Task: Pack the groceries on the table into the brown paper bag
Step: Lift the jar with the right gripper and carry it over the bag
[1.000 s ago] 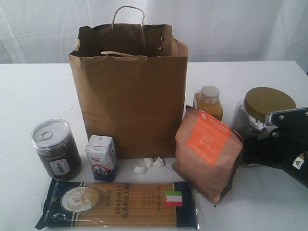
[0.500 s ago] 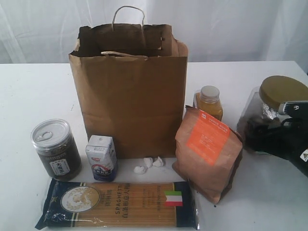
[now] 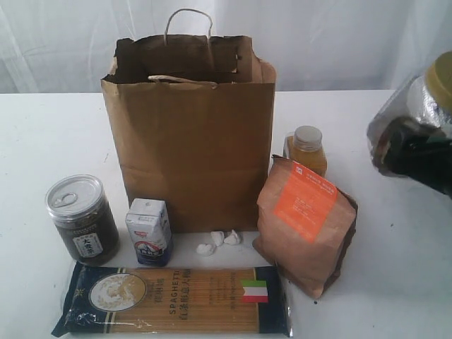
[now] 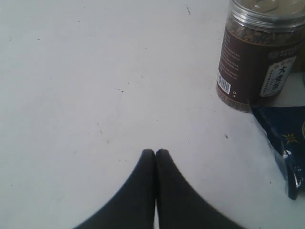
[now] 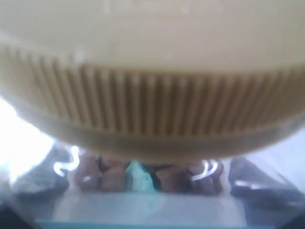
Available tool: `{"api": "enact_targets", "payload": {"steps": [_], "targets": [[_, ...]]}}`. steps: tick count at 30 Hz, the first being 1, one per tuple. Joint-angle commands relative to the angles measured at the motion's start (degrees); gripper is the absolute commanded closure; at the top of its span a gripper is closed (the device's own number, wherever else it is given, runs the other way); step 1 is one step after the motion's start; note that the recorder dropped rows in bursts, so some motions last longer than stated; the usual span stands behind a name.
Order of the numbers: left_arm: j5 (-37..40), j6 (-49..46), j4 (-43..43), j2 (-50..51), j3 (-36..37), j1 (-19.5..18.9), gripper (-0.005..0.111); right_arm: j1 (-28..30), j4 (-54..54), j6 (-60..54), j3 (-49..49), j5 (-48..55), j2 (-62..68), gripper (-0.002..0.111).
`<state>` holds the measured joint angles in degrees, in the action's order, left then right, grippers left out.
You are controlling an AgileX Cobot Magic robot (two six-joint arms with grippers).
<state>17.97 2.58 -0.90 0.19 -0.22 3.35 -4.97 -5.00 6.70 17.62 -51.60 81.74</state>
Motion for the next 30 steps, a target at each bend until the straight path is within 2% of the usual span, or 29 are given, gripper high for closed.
{"api": "enact_targets", "payload": {"steps": [1,4,7,10,12,16,30], "targets": [[1.4,0.0,0.2,-0.2,0.2,0.4,0.107,0.4,3.6,8.2,5.0,-0.7,-7.8,0.108],[1.4,0.0,0.2,-0.2,0.2,0.4,0.107,0.4,13.0,12.8,12.9,2.1,-10.1,0.108],[1.4,0.0,0.2,-0.2,0.2,0.4,0.107,0.4,28.8,26.5,26.4,8.2,-9.2,0.108],[1.4,0.0,0.2,-0.2,0.2,0.4,0.107,0.1,44.5,41.6,35.1,5.0,-4.6,0.108],[1.4,0.0,0.2,-0.2,0.2,0.4,0.107,-1.6,49.2,42.6,38.7,3.5,-1.6,0.108],[1.4,0.0,0.2,-0.2,0.2,0.4,0.107,-5.9,50.2,42.6,44.3,3.5,1.3,0.108],[1.4,0.0,0.2,-0.2,0.2,0.4,0.107,-14.0,51.5,43.6,50.0,2.8,11.7,0.108]]}}
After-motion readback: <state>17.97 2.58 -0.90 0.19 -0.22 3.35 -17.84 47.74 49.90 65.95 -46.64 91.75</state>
